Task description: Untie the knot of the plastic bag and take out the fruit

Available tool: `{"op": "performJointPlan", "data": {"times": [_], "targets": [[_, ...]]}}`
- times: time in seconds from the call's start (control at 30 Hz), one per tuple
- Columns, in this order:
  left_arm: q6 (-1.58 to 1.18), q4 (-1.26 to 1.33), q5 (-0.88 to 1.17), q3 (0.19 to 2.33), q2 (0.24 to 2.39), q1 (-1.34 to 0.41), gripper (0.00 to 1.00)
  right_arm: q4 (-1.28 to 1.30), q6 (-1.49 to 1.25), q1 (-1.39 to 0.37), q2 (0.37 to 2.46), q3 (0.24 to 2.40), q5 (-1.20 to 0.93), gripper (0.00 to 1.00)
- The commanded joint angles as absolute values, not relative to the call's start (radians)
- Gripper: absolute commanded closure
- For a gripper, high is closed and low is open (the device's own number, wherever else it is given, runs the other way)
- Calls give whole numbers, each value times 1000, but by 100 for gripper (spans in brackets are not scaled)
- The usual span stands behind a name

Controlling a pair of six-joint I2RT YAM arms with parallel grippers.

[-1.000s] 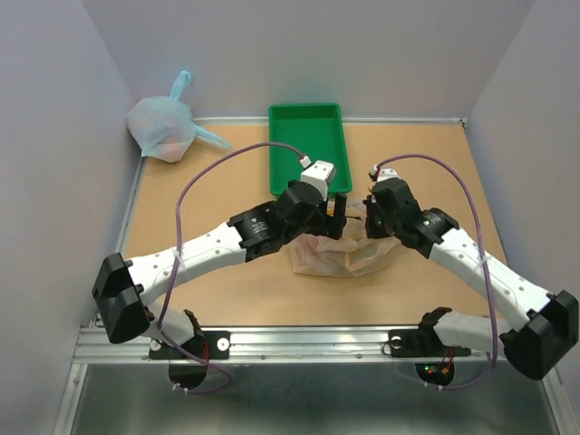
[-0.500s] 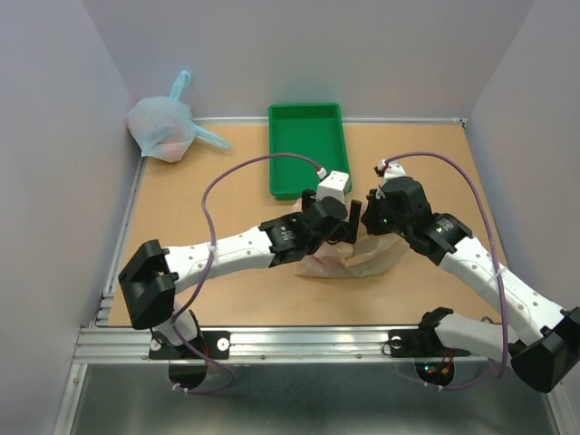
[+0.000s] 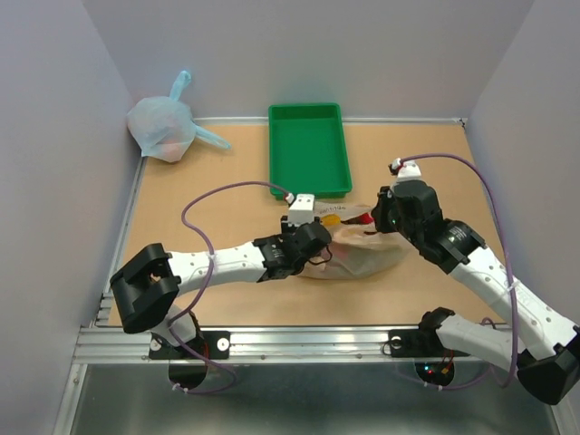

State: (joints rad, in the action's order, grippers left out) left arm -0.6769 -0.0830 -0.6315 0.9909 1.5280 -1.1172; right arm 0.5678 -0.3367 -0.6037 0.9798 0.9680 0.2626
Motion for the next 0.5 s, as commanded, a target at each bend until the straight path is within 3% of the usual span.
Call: {"op": "performJointPlan", "data": {"times": [0.0,0.03,0.07,0.17,0.3,0.47], "targets": [[-750,-186,-713,862,1467,-1091,51,525,-331,-603,948,989,451,82],[-762,-186,-712,827,1444,-1083,59,525,-331,-604,954,994,456,81],[-767,-186,-709,813,1431,-1083,74,525,-331,-603,959,996,471,78],[-772,-201,-710,772,1388,-1080,97,525,-331,-603,979,988,511,79],[-769,-244,-715,743,1321,-1071,100,529,-321,-603,1002,979,615,99],[-787,-319,-707,698,1175,-1048,100,546,-324,-553,1017,966,748,99]]}}
